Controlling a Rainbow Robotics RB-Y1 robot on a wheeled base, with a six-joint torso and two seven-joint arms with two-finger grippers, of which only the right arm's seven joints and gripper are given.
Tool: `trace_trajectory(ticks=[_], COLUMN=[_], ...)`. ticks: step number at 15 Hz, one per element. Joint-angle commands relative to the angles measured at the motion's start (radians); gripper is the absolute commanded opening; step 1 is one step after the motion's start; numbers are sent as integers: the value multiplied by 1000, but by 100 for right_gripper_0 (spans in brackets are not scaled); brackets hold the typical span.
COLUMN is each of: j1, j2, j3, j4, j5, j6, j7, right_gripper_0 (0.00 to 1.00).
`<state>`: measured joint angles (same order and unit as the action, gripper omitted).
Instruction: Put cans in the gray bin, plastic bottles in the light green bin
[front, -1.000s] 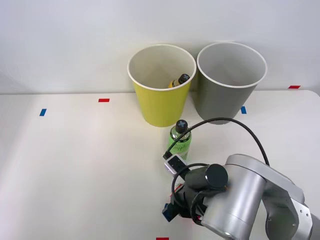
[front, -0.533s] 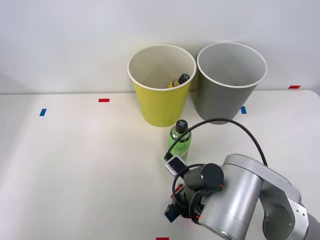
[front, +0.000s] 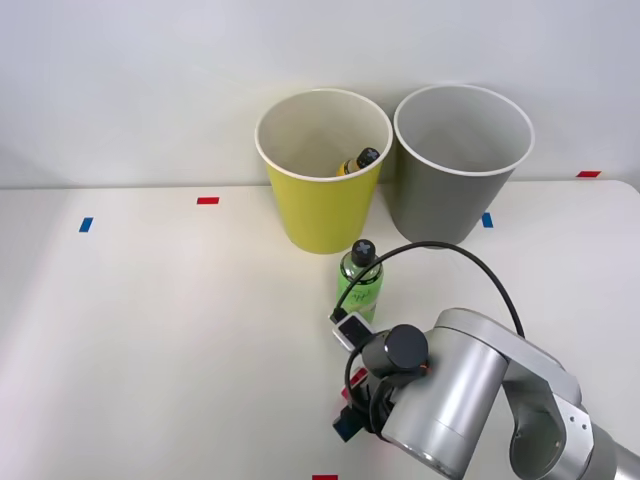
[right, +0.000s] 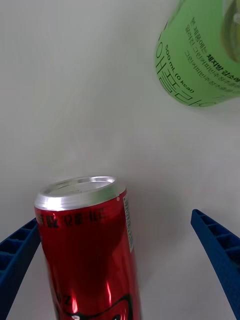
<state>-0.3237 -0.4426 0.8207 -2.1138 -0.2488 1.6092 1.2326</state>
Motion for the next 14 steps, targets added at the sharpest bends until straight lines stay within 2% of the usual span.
trace_trajectory(ticks=[1,3,4,5,9,14], j1=[0,0,0,0,2,26], j2=[-2,-5,-7,-8,-10,-30], j3=[0,0,0,0,0,-8], j4=[2,0,0,2,0,-40], j5=[-9,-9,-9,-10,-12,-10], j6=[-2,0,0,-2,-2,0], j7=[16,27,34,41,53,65], right_gripper_0=[100,50,20,14,13,6])
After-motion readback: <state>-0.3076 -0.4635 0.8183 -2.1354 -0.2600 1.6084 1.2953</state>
